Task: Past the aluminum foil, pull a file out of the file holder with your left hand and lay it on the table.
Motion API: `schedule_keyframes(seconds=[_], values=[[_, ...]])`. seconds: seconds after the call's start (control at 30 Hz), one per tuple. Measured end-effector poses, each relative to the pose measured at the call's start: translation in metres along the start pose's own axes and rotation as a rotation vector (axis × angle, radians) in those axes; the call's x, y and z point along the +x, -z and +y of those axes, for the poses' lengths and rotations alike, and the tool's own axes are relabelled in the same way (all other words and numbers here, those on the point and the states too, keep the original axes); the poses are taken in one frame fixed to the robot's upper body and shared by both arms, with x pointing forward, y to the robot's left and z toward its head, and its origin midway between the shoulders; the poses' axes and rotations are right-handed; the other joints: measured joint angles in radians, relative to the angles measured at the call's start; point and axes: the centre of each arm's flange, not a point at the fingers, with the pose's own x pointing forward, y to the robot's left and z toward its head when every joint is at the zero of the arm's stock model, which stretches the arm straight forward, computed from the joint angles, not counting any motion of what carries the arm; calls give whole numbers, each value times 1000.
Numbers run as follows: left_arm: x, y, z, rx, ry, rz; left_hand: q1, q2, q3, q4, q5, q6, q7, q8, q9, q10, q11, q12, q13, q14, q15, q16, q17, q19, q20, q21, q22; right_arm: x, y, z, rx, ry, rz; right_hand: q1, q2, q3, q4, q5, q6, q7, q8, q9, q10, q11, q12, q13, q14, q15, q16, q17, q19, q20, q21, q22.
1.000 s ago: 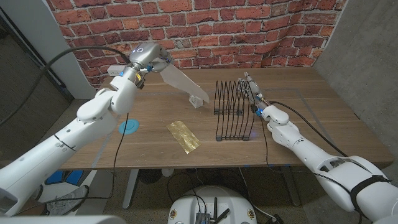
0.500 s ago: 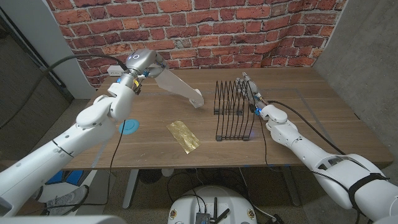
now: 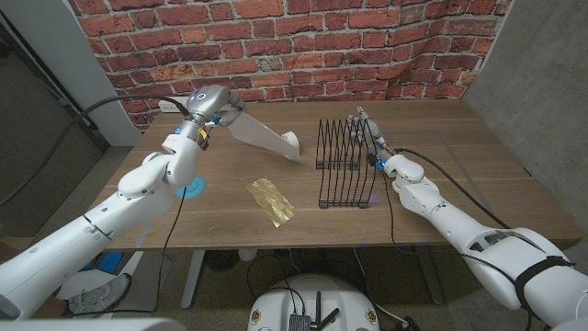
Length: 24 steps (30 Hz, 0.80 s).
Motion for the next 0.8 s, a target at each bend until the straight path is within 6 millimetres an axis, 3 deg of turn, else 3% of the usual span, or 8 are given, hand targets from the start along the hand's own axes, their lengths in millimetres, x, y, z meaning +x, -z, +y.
schedule_keyframes(seconds=[0.8], values=[[-7, -2, -30, -79, 71, 25, 4, 4, 0, 0, 0, 0, 0, 0, 0, 0, 0, 0, 0, 0, 0, -5, 0, -1, 2, -8, 3, 3, -2, -3, 0, -5, -5, -8, 0, 0, 0, 0, 3, 3, 0, 0, 0, 0, 0, 0, 0, 0, 6, 0, 0, 0, 0, 0]])
